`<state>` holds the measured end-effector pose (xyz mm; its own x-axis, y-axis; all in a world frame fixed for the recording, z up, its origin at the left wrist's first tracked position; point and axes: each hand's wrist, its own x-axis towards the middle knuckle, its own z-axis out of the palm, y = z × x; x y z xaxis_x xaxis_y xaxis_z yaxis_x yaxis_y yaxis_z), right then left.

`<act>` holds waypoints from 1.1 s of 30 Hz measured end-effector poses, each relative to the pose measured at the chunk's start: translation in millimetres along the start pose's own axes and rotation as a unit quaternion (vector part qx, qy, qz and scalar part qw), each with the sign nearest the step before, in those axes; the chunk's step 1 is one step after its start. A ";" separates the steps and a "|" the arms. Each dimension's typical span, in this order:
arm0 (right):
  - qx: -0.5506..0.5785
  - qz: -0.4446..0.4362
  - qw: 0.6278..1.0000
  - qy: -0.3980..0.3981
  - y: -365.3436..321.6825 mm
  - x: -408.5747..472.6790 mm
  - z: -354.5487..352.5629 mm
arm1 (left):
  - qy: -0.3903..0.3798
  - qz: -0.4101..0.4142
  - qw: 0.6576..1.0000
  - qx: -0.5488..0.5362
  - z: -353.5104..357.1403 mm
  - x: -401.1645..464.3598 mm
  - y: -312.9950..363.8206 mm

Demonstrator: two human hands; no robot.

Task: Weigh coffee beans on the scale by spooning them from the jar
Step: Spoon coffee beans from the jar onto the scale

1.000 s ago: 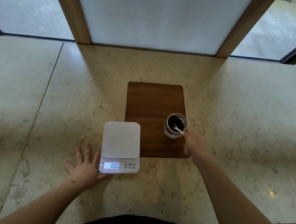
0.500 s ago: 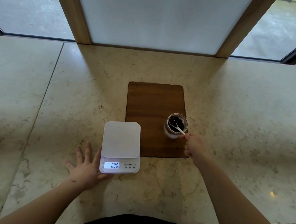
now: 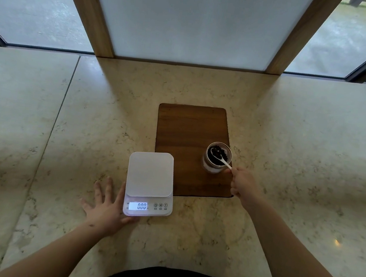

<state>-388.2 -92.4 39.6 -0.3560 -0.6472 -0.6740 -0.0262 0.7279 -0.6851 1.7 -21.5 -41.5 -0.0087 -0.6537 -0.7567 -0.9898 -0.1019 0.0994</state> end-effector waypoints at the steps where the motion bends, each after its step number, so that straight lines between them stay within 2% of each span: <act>1: 0.001 0.000 1.000 -0.002 -0.9 -0.8 -0.6 | 0.001 0.000 1.000 -0.001 0.3 0.2 -0.4; 17: -0.022 -0.038 0.999 -0.032 -35.2 -24.5 18.3 | -0.002 0.007 1.000 -0.014 -6.8 -5.2 6.0; 26: -0.034 -0.007 0.996 -0.083 -25.2 -47.8 68.8 | -0.015 0.006 1.000 -0.013 -12.7 -10.4 6.1; 33: -0.087 0.012 0.990 -0.112 -10.5 -46.3 95.5 | -0.021 0.000 1.000 -0.008 -9.0 -4.6 4.2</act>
<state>-282.2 -91.7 51.6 -0.1426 -0.6487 -0.7476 -0.1885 0.7593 -0.6228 -1.1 -25.7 -31.8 -0.0156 -0.6224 -0.7826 -0.9875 -0.1130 0.1095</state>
